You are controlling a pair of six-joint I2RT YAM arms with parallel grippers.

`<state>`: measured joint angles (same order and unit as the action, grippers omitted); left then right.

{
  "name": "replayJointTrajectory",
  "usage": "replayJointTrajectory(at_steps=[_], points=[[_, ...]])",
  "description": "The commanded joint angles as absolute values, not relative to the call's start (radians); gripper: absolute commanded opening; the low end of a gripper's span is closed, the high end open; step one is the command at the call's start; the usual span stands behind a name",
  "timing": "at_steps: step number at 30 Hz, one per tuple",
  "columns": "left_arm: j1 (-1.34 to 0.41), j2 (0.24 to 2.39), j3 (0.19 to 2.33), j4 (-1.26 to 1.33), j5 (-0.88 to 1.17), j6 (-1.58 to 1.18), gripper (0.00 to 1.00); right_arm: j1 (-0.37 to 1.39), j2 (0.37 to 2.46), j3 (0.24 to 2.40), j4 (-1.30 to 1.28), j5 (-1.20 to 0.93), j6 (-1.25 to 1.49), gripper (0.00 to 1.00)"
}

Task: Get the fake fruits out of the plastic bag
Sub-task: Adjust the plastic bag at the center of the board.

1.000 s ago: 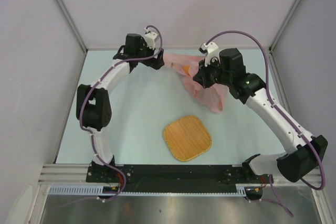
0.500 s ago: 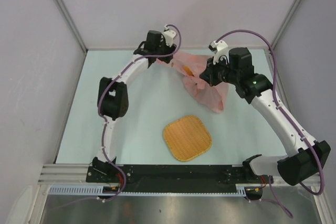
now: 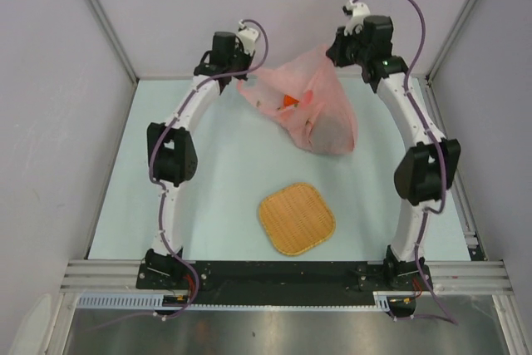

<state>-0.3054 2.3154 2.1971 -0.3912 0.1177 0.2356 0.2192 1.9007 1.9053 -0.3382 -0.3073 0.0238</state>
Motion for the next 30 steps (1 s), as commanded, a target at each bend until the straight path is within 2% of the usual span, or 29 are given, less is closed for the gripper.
replayJointTrajectory(at_steps=[1, 4, 6, 13, 17, 21, 22, 25, 30], points=[[-0.304, 2.177, 2.402, -0.325, 0.181, 0.244, 0.0, 0.213, 2.049, 2.305, -0.276, -0.275, -0.023, 0.0], [-0.305, 2.152, 2.43, -0.334, 0.196, 0.239, 0.0, 0.207, 2.132, 2.461, -0.294, -0.258, -0.02, 0.0], [-0.305, 2.106, 2.408, -0.339, 0.213, 0.224, 0.0, 0.204, 2.114, 2.451, -0.293, -0.261, -0.018, 0.0], [-0.307, 1.872, 2.173, -0.324, 0.262, 0.091, 0.0, 0.189, 1.89, 2.169, -0.315, -0.347, -0.08, 0.0], [-0.314, 1.735, 1.99, -0.377, 0.284, 0.098, 0.0, 0.198, 1.694, 1.799, -0.29, -0.35, -0.207, 0.0], [-0.319, 1.616, 1.716, -0.405, 0.302, 0.109, 0.0, 0.196, 1.565, 1.517, -0.302, -0.315, -0.236, 0.0], [-0.319, 1.597, 1.606, -0.399, 0.305, 0.104, 0.0, 0.199, 1.543, 1.484, -0.334, -0.316, -0.235, 0.0], [-0.336, 1.545, 1.481, -0.428, 0.346, 0.091, 0.0, 0.193, 1.5, 1.373, -0.356, -0.336, -0.178, 0.0], [-0.37, 1.442, 1.407, -0.442, 0.42, 0.087, 0.0, 0.192, 1.419, 1.351, -0.397, -0.377, -0.205, 0.0]])
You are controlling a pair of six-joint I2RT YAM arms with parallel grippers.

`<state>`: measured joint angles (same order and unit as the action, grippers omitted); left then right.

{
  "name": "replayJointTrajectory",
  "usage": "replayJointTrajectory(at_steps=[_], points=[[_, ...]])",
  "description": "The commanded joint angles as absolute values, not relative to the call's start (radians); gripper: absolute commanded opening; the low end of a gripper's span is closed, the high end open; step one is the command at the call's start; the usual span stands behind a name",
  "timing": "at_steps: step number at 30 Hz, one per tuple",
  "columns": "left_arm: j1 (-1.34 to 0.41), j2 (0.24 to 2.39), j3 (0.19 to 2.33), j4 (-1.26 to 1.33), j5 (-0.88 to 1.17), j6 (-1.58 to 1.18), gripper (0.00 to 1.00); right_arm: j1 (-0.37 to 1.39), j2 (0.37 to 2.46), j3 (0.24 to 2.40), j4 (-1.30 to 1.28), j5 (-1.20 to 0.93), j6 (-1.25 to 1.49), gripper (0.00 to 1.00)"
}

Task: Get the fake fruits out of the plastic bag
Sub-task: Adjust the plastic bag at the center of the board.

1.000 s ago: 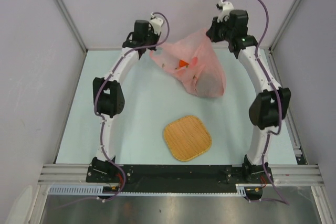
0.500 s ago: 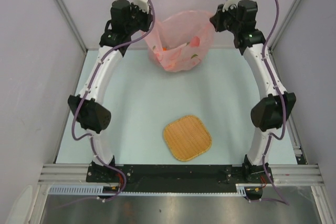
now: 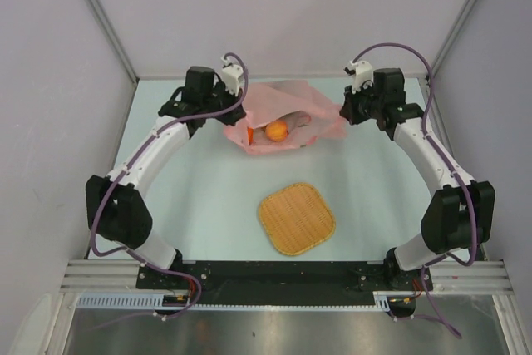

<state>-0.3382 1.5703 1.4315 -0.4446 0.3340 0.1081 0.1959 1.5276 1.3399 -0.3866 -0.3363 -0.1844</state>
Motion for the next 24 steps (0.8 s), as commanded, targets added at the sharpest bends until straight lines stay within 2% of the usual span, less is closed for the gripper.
replayJointTrajectory(at_steps=[1, 2, 3, 6, 8, 11, 17, 24], points=[[-0.374, 1.431, 1.402, -0.443, 0.425, 0.087, 0.0, 0.195, 1.404, 1.351, -0.409, -0.391, -0.216, 0.09], [-0.377, 1.422, 1.399, -0.443, 0.426, 0.086, 0.01, 0.193, 1.375, 1.351, -0.416, -0.397, -0.224, 0.22], [-0.377, 1.413, 1.396, -0.44, 0.426, 0.087, 0.0, 0.199, 1.359, 1.353, -0.416, -0.406, -0.23, 0.47], [-0.379, 1.411, 1.405, -0.439, 0.42, 0.08, 0.0, 0.218, 1.309, 1.364, -0.4, -0.416, -0.213, 0.66], [-0.379, 1.413, 1.411, -0.437, 0.416, 0.08, 0.0, 0.27, 1.275, 1.367, -0.388, -0.416, -0.215, 0.7], [-0.379, 1.416, 1.43, -0.446, 0.411, 0.08, 0.0, 0.373, 1.266, 1.367, -0.373, -0.399, -0.259, 0.7], [-0.379, 1.41, 1.434, -0.463, 0.414, 0.098, 0.0, 0.471, 1.396, 1.367, -0.365, -0.416, -0.252, 0.58], [-0.374, 1.339, 1.447, -0.5, 0.394, 0.149, 0.0, 0.474, 1.658, 1.382, -0.122, -0.298, -0.149, 0.51]])
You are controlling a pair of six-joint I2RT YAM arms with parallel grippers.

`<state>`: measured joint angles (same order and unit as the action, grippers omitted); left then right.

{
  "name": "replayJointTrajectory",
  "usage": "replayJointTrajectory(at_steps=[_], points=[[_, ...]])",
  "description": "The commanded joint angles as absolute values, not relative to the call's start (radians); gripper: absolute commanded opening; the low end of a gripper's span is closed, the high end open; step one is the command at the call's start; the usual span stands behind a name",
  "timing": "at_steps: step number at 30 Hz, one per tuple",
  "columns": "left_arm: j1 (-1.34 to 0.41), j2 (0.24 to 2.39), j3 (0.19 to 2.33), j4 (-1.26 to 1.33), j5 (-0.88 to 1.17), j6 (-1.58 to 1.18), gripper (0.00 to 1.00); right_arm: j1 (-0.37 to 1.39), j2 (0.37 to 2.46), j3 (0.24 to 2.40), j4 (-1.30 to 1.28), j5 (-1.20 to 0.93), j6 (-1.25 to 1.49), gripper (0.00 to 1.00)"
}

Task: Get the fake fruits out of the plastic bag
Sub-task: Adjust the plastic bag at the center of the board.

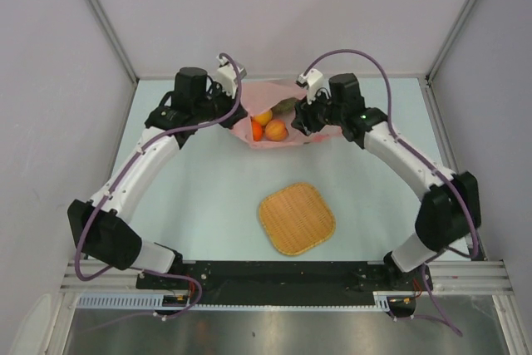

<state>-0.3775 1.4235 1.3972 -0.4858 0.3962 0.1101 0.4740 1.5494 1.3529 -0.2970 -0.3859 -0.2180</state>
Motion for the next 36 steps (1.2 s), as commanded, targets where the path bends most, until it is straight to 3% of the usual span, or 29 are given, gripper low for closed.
replayJointTrajectory(at_steps=[1, 5, 9, 14, 19, 22, 25, 29, 32, 36], points=[[-0.373, 1.332, 1.445, -0.503, 0.387, 0.156, 0.0, 0.476, 1.692, 1.414, -0.101, -0.272, -0.14, 0.5], [-0.357, 1.292, 1.43, -0.517, 0.362, 0.164, 0.0, 0.483, 1.914, 1.503, -0.013, -0.09, -0.109, 0.5], [-0.344, 1.272, 1.422, -0.523, 0.341, 0.15, 0.0, 0.535, 2.031, 1.577, -0.02, -0.087, -0.161, 0.52], [-0.339, 1.25, 1.367, -0.52, 0.308, 0.15, 0.0, 0.652, 1.997, 1.475, -0.049, -0.209, -0.126, 0.5], [-0.337, 1.238, 1.312, -0.502, 0.262, 0.143, 0.0, 0.704, 1.882, 1.405, -0.011, -0.152, -0.11, 0.5], [-0.337, 1.235, 1.284, -0.491, 0.212, 0.13, 0.06, 0.686, 1.879, 1.419, 0.032, -0.089, -0.12, 0.56], [-0.337, 1.235, 1.261, -0.486, 0.193, 0.112, 0.09, 0.661, 1.913, 1.445, 0.034, -0.052, -0.124, 0.69], [-0.337, 1.244, 1.259, -0.5, 0.178, 0.074, 0.68, 0.653, 1.953, 1.454, 0.049, -0.014, -0.13, 0.88], [-0.337, 1.247, 1.25, -0.517, 0.186, 0.052, 0.8, 0.653, 1.986, 1.466, 0.061, -0.002, -0.137, 0.94], [-0.337, 1.236, 1.243, -0.541, 0.268, 0.034, 0.84, 0.655, 2.038, 1.503, 0.058, 0.025, -0.147, 1.0]])
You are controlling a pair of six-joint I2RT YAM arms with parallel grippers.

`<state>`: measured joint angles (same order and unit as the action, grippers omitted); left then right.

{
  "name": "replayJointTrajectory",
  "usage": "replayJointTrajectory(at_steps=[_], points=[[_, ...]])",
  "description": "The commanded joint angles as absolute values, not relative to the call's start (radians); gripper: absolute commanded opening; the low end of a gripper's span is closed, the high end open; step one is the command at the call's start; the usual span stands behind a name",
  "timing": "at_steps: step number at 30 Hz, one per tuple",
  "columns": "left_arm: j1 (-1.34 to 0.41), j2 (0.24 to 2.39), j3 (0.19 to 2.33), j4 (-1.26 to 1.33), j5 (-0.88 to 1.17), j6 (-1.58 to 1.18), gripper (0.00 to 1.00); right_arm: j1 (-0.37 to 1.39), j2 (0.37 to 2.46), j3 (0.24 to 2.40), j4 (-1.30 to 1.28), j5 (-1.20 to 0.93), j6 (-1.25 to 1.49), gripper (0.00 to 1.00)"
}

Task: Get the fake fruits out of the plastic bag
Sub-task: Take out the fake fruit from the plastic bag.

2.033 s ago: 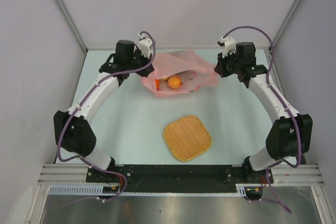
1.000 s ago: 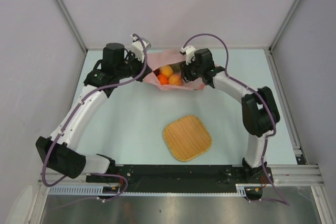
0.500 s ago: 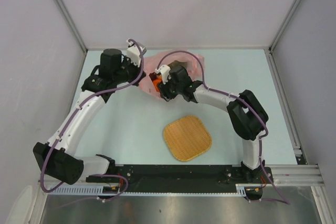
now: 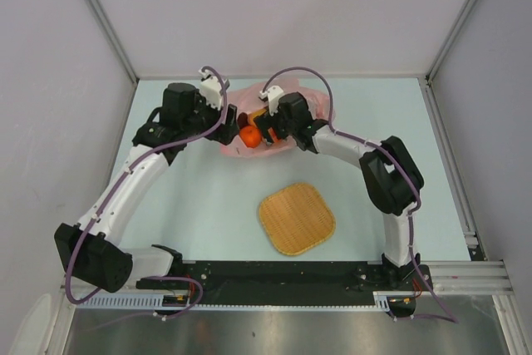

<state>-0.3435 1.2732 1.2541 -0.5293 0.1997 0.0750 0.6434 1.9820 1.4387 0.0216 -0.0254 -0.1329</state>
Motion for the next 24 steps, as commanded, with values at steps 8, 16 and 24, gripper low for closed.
replayJointTrajectory(at_steps=[8, 16, 24], points=[[-0.345, 1.229, 1.203, -0.552, 0.414, 0.026, 0.86, 0.655, 2.135, 1.568, 0.045, 0.06, -0.169, 1.0], [-0.35, 1.21, 1.181, -0.54, 0.387, 0.034, 0.86, 0.664, 2.157, 1.569, 0.031, 0.087, -0.215, 0.94], [-0.35, 1.192, 1.134, -0.483, 0.38, 0.017, 0.86, 0.666, 2.008, 1.522, 0.005, 0.014, -0.219, 0.54]])
